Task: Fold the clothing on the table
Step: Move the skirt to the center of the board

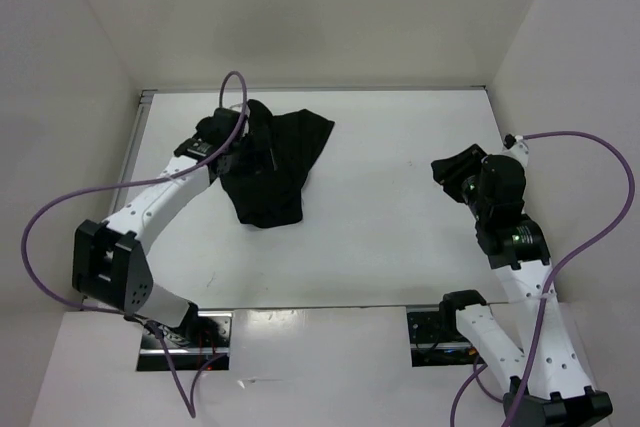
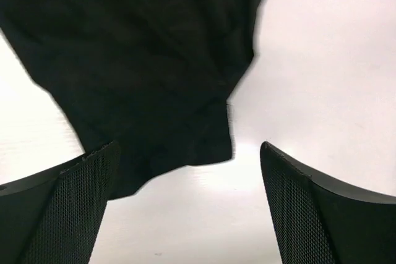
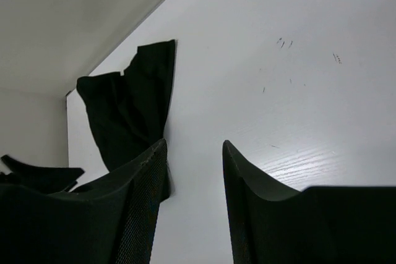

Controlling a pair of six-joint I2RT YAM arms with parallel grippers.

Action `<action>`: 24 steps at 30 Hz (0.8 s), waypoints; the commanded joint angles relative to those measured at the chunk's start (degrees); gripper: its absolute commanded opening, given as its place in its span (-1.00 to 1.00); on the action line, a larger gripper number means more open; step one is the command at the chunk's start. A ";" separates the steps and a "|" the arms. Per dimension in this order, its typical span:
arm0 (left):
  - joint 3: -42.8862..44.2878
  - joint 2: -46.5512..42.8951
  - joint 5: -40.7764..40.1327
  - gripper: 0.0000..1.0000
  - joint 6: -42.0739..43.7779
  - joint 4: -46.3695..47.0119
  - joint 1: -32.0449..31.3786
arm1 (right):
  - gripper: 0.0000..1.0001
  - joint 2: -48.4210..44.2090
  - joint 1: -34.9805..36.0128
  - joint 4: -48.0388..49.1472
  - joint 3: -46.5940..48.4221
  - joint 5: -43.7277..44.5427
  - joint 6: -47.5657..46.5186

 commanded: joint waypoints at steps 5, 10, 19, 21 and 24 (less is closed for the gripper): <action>13.26 16.27 -9.18 0.77 -6.48 -4.12 2.16 | -0.06 -0.03 -0.44 4.27 0.11 -3.38 -0.14; 23.19 28.04 -8.39 0.43 -12.64 -5.25 3.31 | -0.06 -0.03 -0.96 3.50 0.11 -4.00 -1.19; 21.89 34.91 -6.81 0.34 -16.25 -5.87 3.31 | -0.06 -3.81 -1.49 1.03 0.11 -0.85 -1.71; 21.37 35.53 -6.81 0.32 -16.25 -5.87 3.31 | -0.06 -3.81 -1.49 0.50 0.11 -0.84 -1.72; 20.75 36.85 -5.50 -0.07 -15.11 -4.56 3.31 | -0.06 -3.20 -1.49 0.50 0.11 -0.84 -1.72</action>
